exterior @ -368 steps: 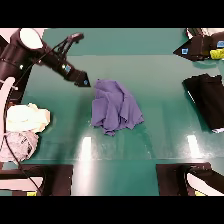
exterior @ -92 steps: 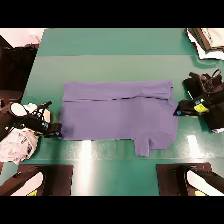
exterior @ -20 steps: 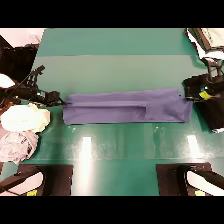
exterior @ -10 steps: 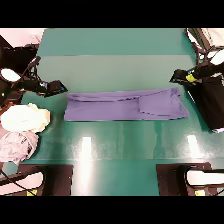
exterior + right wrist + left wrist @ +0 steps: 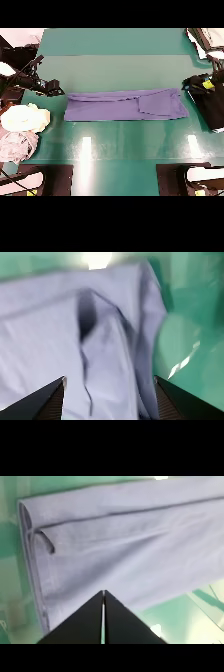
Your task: Fold the shirts.
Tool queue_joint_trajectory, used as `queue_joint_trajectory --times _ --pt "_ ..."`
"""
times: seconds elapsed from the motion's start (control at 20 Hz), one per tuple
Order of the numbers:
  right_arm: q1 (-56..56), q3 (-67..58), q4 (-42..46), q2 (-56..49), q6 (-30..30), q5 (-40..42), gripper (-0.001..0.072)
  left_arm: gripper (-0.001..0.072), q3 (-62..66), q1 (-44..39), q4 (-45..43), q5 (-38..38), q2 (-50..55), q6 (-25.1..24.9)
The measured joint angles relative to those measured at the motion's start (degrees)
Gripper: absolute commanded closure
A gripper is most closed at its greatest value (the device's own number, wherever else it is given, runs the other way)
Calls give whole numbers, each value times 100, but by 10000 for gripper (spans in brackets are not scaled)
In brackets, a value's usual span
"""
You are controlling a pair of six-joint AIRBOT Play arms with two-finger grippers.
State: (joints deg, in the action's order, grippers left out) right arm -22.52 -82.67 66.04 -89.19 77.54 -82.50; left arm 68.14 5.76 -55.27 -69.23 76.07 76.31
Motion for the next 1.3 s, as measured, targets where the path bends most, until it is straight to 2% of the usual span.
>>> queue_joint_trajectory --times 0.25,0.5,0.7,0.75,0.9,1.0,1.1,1.15,1.25,1.3 --pt "-678 798 -909 -243 -608 -13 81 681 11 -243 74 -155 0 -13" --pt "-848 1051 -1283 -586 -1043 247 88 681 11 -859 92 -181 4 -13" --pt "-837 1086 -1580 -837 -1316 249 92 681 -7 -1298 96 72 11 -7" --pt "-822 1091 -1679 -907 -1392 223 128 681 -13 -1360 98 138 15 7" --pt "-688 1104 -1947 -1064 -1593 175 149 681 -20 -1467 118 273 22 87" --pt "-555 1102 -2000 -1113 -1672 190 270 681 -24 -1497 122 317 22 127" --pt "-420 1097 -2050 -1139 -1720 205 304 681 -22 -1508 125 339 22 151" --pt "-358 1095 -2057 -1143 -1738 208 388 681 -22 -1517 127 358 22 157" --pt "-243 1091 -2020 -1158 -1801 234 654 681 -22 -1530 131 363 22 162" --pt "-201 1088 -2002 -1163 -1840 243 696 681 -22 -1530 131 363 22 166"
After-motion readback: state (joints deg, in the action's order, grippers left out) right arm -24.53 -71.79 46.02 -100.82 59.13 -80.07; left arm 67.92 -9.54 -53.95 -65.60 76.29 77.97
